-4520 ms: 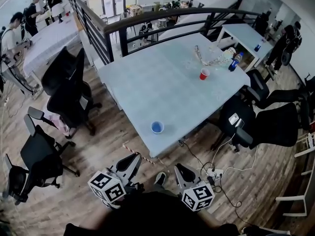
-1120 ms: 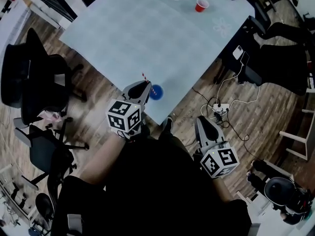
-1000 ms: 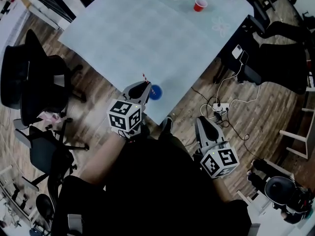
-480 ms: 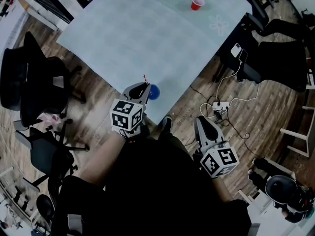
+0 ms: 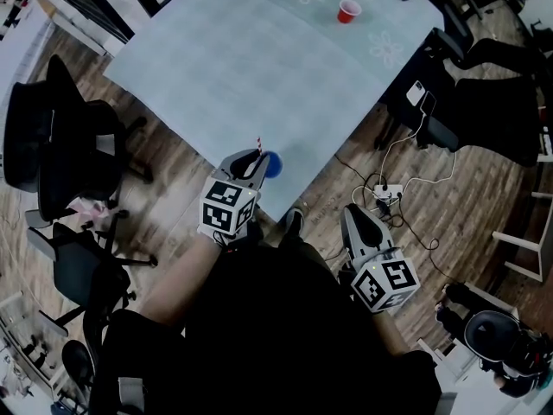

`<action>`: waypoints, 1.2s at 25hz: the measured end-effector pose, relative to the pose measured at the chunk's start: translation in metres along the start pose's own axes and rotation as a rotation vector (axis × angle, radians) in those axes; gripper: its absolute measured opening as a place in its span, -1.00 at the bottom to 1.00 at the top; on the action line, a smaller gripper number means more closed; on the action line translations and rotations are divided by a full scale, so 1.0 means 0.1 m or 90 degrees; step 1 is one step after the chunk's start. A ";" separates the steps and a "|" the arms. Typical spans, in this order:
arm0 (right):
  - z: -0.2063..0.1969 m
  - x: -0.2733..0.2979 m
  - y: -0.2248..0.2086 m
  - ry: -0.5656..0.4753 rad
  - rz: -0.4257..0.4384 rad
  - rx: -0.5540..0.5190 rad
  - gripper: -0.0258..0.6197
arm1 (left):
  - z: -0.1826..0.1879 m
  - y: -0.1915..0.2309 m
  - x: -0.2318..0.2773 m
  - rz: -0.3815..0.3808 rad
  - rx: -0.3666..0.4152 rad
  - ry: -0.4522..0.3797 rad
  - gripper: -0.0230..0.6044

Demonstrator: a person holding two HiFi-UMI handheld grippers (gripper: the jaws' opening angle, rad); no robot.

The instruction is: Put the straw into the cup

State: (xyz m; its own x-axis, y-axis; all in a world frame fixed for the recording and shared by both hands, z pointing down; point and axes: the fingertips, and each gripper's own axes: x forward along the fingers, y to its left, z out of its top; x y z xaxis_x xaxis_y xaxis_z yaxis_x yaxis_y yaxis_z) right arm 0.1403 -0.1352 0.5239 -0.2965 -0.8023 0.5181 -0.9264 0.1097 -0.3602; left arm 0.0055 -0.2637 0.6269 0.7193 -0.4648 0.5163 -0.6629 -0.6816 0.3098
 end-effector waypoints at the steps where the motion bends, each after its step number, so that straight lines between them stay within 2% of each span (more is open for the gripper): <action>1: 0.01 0.00 0.01 -0.001 0.001 -0.001 -0.73 | 0.00 0.01 -0.01 0.002 0.000 0.002 -0.69; 2: 0.02 -0.01 0.02 -0.001 0.002 -0.002 -0.73 | 0.00 0.01 -0.03 0.004 0.000 0.003 -0.62; 9: 0.03 -0.01 0.05 -0.002 0.002 -0.006 -0.73 | -0.05 -0.01 -0.08 0.008 0.002 0.013 -0.49; 16: 0.01 -0.06 0.07 -0.005 0.004 -0.009 -0.73 | -0.03 0.01 -0.19 0.024 -0.003 0.001 -0.47; 21: 0.02 -0.05 0.11 -0.005 0.005 -0.012 -0.73 | 0.18 0.01 -0.40 0.029 -0.021 -0.044 -0.47; 26: 0.07 -0.02 0.17 -0.009 0.019 -0.024 -0.73 | 0.56 -0.06 -0.73 0.043 -0.027 -0.120 -0.47; 30: 0.14 0.00 0.25 -0.013 0.036 -0.041 -0.73 | 0.84 -0.19 -1.00 0.034 -0.029 -0.170 -0.47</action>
State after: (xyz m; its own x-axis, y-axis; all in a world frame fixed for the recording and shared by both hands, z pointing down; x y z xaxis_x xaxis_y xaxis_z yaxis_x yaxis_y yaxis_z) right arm 0.1201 -0.1407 0.5041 -0.3451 -0.8053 0.4821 -0.9213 0.1925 -0.3379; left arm -0.0364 -0.2520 0.5029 0.7081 -0.6363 0.3060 -0.7059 -0.6288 0.3261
